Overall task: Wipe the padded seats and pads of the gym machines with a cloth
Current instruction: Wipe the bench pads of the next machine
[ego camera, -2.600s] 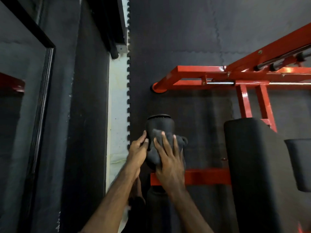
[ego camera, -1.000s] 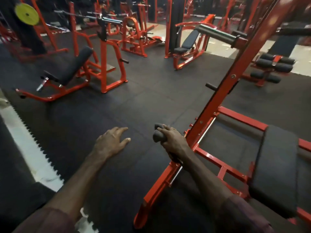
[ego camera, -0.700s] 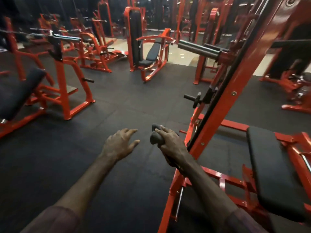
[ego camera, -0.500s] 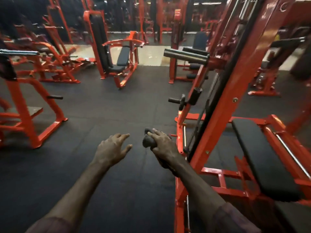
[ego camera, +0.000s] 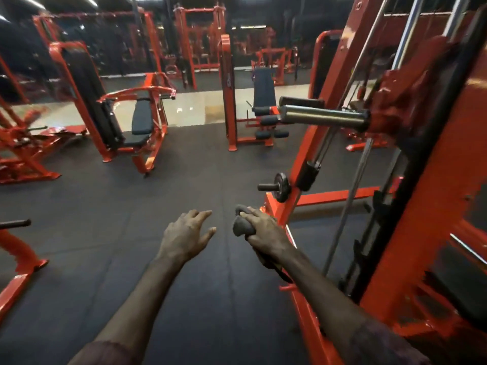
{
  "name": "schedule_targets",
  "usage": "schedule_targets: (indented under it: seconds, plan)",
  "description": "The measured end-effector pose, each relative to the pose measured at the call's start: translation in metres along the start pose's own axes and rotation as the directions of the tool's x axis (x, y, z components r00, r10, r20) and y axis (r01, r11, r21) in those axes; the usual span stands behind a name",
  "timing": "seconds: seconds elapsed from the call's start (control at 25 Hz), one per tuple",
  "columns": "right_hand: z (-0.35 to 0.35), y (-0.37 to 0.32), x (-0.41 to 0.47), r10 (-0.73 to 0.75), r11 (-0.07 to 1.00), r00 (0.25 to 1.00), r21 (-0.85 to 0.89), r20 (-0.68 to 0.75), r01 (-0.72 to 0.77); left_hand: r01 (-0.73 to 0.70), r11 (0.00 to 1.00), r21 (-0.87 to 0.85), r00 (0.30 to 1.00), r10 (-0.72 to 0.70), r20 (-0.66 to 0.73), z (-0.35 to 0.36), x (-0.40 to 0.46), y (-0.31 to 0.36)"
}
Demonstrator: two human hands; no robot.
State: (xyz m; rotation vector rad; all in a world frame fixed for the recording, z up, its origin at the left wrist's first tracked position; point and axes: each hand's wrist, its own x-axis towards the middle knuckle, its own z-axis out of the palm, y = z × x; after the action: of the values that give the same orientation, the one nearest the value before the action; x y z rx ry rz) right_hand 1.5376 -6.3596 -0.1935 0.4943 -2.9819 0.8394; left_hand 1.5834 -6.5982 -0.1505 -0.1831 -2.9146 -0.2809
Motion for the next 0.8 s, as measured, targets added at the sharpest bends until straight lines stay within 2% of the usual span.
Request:
schedule_targets:
  seconds: [0.12, 0.36, 0.64, 0.8]
  plan:
    - [0.026, -0.005, 0.114, 0.055, 0.998, 0.998, -0.024, -0.009, -0.055, -0.035, 0.999, 0.009, 0.998, 0.035, 0.043, 0.007, 0.097, -0.066]
    - [0.016, -0.019, 0.296, 0.147, 0.984, 0.988, -0.094, -0.043, -0.150, -0.087, 0.996, 0.003, 0.995, 0.087, 0.049, 0.005, 0.290, -0.173]
    - [0.048, 0.033, 0.523, 0.298, 0.944, 0.942, -0.102, -0.152, -0.315, -0.305, 0.952, -0.005, 0.952, 0.305, 0.024, 0.082, 0.542, -0.265]
    - [0.048, 0.060, 0.641, 0.436, 0.892, 0.879, -0.038, -0.192, -0.450, -0.431, 0.903, 0.010, 0.900, 0.429, 0.073, 0.113, 0.697, -0.299]
